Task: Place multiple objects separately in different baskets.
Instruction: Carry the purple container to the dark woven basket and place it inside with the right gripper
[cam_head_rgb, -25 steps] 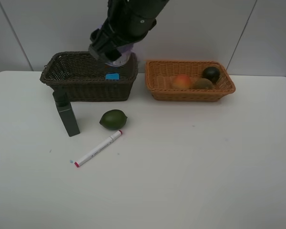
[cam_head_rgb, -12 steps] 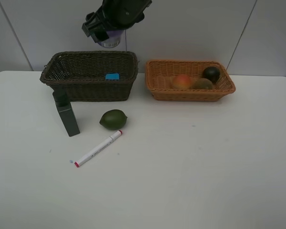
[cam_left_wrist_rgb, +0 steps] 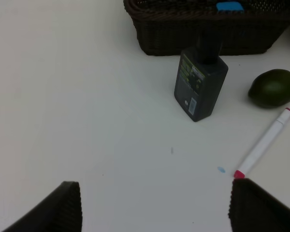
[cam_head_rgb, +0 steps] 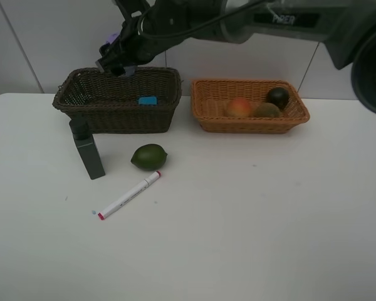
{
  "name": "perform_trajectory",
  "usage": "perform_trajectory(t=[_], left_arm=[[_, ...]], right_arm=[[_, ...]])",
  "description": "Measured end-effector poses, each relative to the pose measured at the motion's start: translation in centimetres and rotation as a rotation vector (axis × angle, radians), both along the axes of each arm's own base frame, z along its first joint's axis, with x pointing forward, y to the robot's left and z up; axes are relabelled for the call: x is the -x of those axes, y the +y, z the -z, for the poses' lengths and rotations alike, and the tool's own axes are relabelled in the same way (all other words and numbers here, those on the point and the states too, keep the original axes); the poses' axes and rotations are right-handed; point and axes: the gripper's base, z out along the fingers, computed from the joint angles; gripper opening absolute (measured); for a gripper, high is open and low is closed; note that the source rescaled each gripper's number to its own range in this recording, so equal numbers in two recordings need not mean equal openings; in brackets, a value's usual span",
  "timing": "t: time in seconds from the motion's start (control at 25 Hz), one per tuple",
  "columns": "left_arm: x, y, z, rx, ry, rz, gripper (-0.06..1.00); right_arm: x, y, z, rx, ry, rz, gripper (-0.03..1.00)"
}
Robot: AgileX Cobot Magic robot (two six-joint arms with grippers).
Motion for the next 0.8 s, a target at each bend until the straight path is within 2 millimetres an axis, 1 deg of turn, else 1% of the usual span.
perform_trajectory(t=[0.12,0.28,0.48,0.68,0.8], left_arm=[[0.0,0.0,0.0,0.0,0.0,0.0,0.82],[0.0,0.0,0.0,0.0,0.0,0.0,0.82],[0.0,0.0,0.0,0.0,0.0,0.0,0.82],[0.0,0.0,0.0,0.0,0.0,0.0,0.82],[0.0,0.0,0.0,0.0,0.0,0.0,0.82]], right_arm=[[-0.9,0.0,1.6,-0.042,0.002,0.014,0.75],[-2.2,-0.6,3.6,-0.077,0.027,0.048,0.75],[-3.1,-1.4,5.5,-0.084,0.062,0.08,0.75],[-3.4,-1.6,6.6,-0.087,0.088,0.095,0.75],[-3.4,-1.6,6.8,-0.09,0.099,0.098,0.75]])
